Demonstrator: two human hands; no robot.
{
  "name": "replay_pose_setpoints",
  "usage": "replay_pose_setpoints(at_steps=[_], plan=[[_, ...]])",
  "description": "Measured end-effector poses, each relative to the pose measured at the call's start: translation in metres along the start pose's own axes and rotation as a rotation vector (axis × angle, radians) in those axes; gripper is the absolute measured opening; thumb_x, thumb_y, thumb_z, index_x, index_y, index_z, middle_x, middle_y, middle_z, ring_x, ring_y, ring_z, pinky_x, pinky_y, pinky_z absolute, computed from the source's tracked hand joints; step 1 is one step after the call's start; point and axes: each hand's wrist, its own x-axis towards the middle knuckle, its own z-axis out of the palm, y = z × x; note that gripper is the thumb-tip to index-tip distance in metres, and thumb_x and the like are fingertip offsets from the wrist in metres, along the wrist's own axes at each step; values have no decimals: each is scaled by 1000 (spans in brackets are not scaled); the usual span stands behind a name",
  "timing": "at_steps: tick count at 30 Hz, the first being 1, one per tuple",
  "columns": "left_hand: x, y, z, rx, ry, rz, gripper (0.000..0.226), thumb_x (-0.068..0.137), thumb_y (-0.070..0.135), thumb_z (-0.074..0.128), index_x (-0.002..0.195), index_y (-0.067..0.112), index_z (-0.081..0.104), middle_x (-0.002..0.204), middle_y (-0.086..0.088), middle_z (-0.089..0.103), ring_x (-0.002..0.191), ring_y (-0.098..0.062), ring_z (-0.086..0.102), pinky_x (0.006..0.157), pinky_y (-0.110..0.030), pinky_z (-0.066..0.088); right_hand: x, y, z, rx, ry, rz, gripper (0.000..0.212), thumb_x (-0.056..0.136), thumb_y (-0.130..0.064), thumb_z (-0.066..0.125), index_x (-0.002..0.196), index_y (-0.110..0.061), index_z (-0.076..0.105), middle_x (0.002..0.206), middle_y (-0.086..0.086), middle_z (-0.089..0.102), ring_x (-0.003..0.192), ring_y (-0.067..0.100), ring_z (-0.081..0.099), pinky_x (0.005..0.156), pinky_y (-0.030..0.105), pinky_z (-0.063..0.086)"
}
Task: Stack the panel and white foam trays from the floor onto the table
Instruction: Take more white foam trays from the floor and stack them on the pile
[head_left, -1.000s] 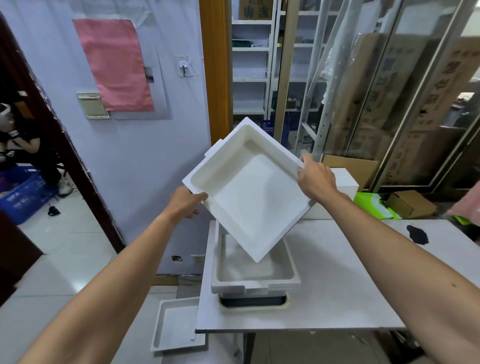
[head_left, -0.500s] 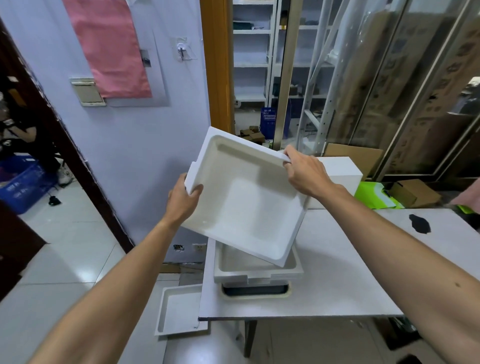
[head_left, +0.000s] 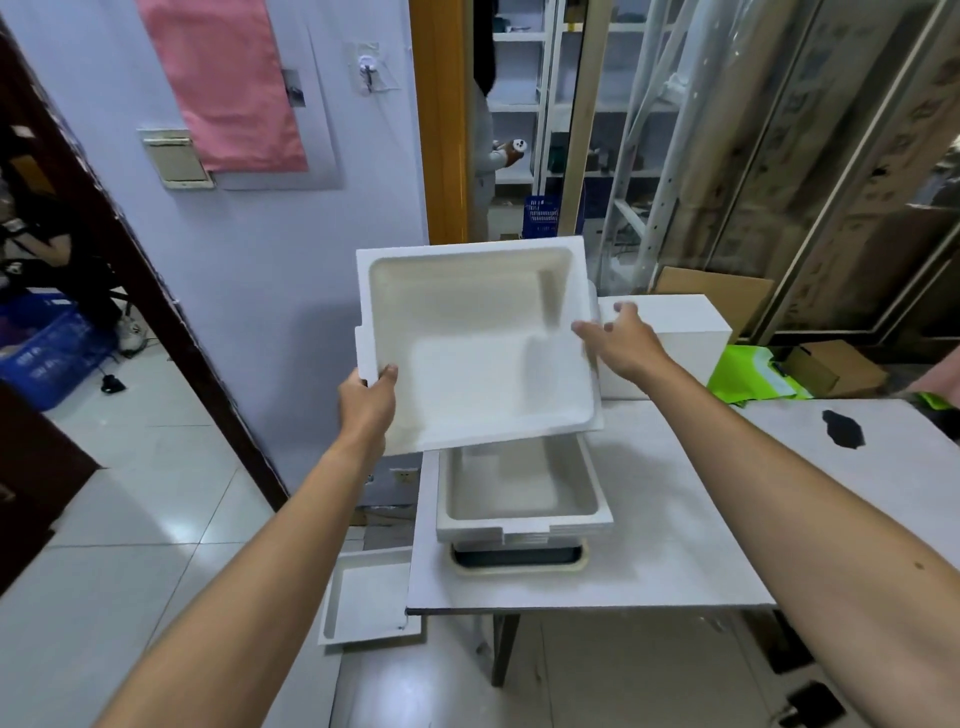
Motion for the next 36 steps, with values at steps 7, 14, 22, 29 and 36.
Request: replay_pose_setpoints(at_steps=[7,14,22,29,36], plan=[[-30,-18,9,-165,11,-116,18,96,26,62,113,20,61,101,6,69,96,-19,66,88,-35,54,-5,17,12,-140,-100,7,52,88,-22,48,140,-21,49,124,10,61,108,36,57,86,49,56],[-28,-11,-7,-20,-116,-79,43,89,35,72,123,14,59,105,4,69,93,-15,67,65,-25,50,1,13,-5,-530,48,-185,31,95,-22,42,124,-19,51,118,15,61,106,39,55,76,38,37],[-26,-2,-18,473,-173,113,89,86,51,71,156,20,25,155,-2,40,142,-24,38,114,-47,36,-2,-33,-42,-838,183,-508,17,98,-20,37,110,-16,47,98,23,62,85,40,53,71,43,39],[-44,-9,-2,509,-219,316,19,101,27,45,112,22,61,90,4,64,91,-27,58,83,-40,50,1,-51,-38,-816,118,-652,15,99,-32,36,105,-28,49,90,11,66,80,35,58,72,41,44],[-54,-12,8,378,-65,202,15,100,25,46,89,22,57,71,7,55,74,-22,52,69,-35,45,-3,-25,-24,-587,246,-526,67,91,-40,59,145,-12,32,137,15,48,121,36,50,101,48,42]])
